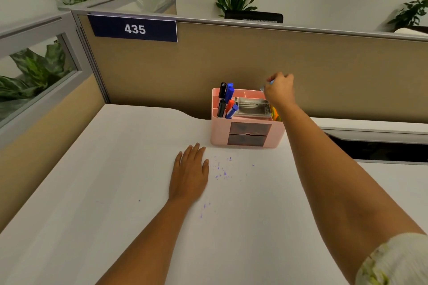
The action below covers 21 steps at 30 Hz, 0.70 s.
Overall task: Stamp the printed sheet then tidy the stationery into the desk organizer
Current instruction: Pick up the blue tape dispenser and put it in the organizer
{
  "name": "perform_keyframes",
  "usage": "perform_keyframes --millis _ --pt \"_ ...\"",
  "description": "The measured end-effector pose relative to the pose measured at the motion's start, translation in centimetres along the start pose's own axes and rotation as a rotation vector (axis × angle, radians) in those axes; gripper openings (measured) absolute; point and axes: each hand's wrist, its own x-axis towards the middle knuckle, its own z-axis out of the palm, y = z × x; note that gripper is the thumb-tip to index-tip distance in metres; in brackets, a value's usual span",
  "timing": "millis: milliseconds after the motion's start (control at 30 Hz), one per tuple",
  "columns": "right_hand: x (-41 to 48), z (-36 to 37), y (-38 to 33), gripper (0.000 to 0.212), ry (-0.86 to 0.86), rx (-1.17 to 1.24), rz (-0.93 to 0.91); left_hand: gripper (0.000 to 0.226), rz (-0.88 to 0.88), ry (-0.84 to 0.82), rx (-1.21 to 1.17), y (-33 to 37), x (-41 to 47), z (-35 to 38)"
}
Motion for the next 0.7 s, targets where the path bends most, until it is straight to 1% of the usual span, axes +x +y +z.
perform_keyframes --millis 133,233,333,467,700 --pt "1.5 0.6 1.0 0.030 0.016 -0.054 0.047 0.051 -0.006 0.018 -0.014 0.0 0.0 0.1" --pt "2.0 0.6 1.1 0.032 -0.041 -0.144 0.003 0.051 -0.013 0.030 -0.026 0.0 0.0 0.2" --pt "2.9 0.8 1.5 0.027 -0.118 -0.236 0.029 0.051 -0.011 0.044 -0.039 0.0 0.1 0.2" --pt "3.8 1.0 1.5 0.026 -0.242 -0.317 0.060 0.051 -0.015 0.044 -0.031 -0.2 0.1 0.5" --pt "5.1 1.6 1.4 0.034 -0.309 -0.430 0.050 0.052 -0.030 0.037 -0.043 -0.2 0.2 0.6"
